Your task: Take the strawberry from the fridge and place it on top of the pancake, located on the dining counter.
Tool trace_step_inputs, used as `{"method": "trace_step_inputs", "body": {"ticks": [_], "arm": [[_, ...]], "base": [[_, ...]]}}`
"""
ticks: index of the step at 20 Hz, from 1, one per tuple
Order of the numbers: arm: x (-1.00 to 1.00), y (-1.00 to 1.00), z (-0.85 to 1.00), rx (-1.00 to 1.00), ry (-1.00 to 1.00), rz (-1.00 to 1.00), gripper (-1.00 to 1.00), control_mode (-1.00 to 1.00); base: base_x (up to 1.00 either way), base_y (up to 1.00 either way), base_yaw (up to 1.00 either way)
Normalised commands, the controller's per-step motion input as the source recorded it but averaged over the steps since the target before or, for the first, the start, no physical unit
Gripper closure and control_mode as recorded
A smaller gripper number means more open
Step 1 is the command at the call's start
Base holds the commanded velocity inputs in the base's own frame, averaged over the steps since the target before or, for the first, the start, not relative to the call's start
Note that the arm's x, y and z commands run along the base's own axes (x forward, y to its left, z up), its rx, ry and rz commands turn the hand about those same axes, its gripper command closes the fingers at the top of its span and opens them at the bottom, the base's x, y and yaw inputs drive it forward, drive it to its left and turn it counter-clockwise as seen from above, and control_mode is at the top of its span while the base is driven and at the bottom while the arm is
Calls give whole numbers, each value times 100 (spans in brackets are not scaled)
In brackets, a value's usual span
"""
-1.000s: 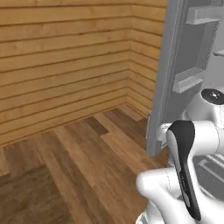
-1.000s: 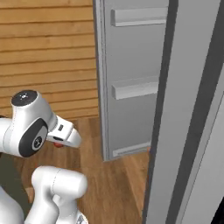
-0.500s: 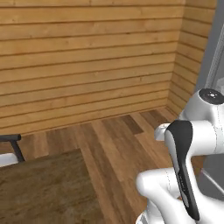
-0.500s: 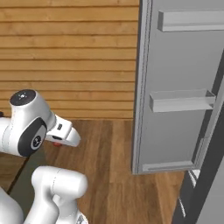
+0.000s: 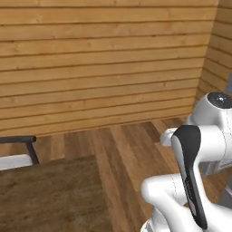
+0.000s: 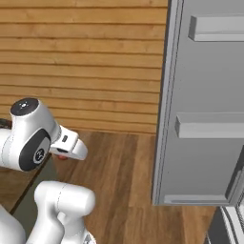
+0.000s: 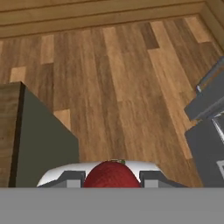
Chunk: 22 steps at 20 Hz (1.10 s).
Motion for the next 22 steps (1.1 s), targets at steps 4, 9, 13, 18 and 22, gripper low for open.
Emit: {"method": "trace_step_inputs", "body": {"ticks": [4, 9, 13, 18, 22], "arm": [[0, 0, 0, 0, 0, 0, 100, 100], [0, 0, 0, 0, 0, 0, 100, 100], [0, 0, 0, 0, 0, 0, 100, 100], [0, 0, 0, 0, 0, 0, 100, 100], [0, 0, 0, 0, 0, 0, 100, 100]], "base": [[100, -10, 5], [100, -3, -4], [100, 10, 0], [100, 1, 0], [100, 0, 6]]}}
